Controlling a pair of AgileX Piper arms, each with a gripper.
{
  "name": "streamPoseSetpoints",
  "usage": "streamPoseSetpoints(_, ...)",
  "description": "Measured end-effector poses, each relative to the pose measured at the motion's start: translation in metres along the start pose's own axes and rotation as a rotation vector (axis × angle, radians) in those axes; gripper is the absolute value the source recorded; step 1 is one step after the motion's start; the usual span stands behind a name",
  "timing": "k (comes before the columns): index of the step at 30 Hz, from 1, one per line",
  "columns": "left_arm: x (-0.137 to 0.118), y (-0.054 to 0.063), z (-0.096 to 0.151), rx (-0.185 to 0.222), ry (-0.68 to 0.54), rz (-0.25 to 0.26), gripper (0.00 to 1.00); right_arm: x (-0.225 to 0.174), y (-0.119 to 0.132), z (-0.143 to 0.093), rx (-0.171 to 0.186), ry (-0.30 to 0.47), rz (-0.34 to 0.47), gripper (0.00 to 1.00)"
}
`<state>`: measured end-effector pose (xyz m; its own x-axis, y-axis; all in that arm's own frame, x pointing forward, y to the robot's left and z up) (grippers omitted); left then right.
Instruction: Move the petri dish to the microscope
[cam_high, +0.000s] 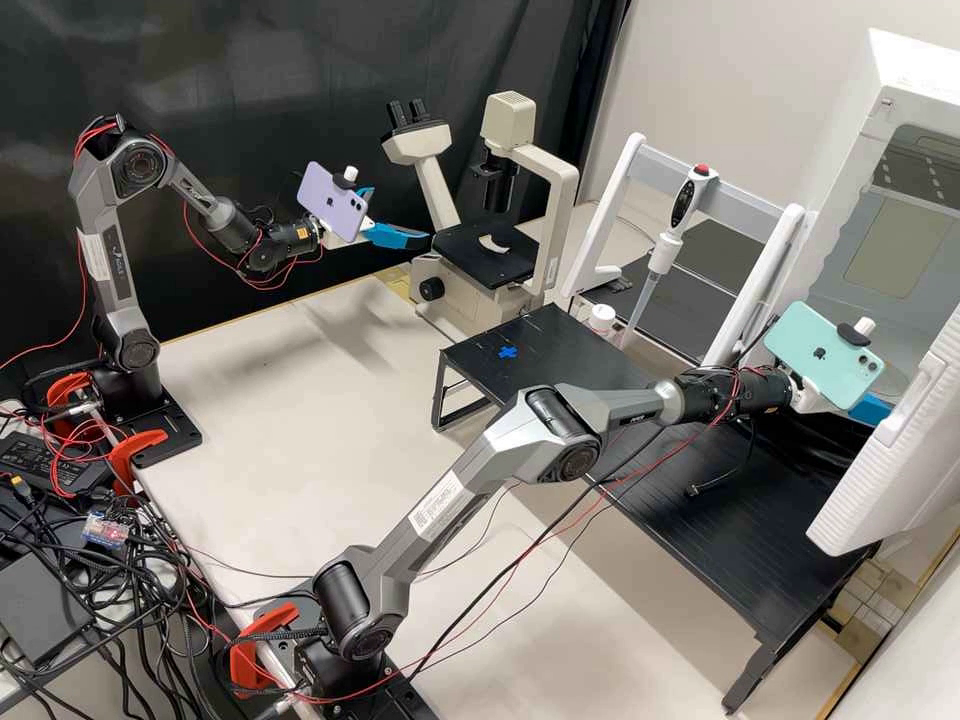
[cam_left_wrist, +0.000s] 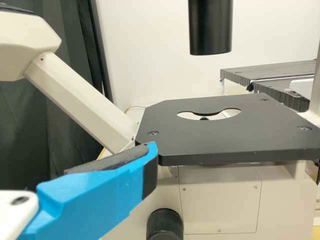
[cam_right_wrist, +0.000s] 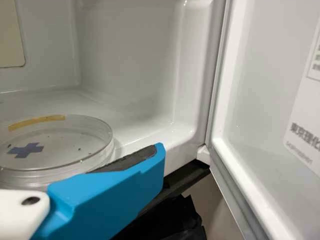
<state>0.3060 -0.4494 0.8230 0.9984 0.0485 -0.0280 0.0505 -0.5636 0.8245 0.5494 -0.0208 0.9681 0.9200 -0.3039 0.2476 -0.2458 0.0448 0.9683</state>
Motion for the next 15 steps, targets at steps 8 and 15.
streamPoseSetpoints(8, 0.0000, 0.0000, 0.0000, 0.000, 0.000, 0.000, 1.00, 0.0014, -0.0027, 0.0004, -0.001, 0.001, -0.002, 0.00)
streamPoseSetpoints(15, 0.0000, 0.0000, 0.0000, 0.000, 0.000, 0.000, 1.00, 0.0024, -0.0039, 0.0013, -0.003, 0.000, -0.003, 0.00)
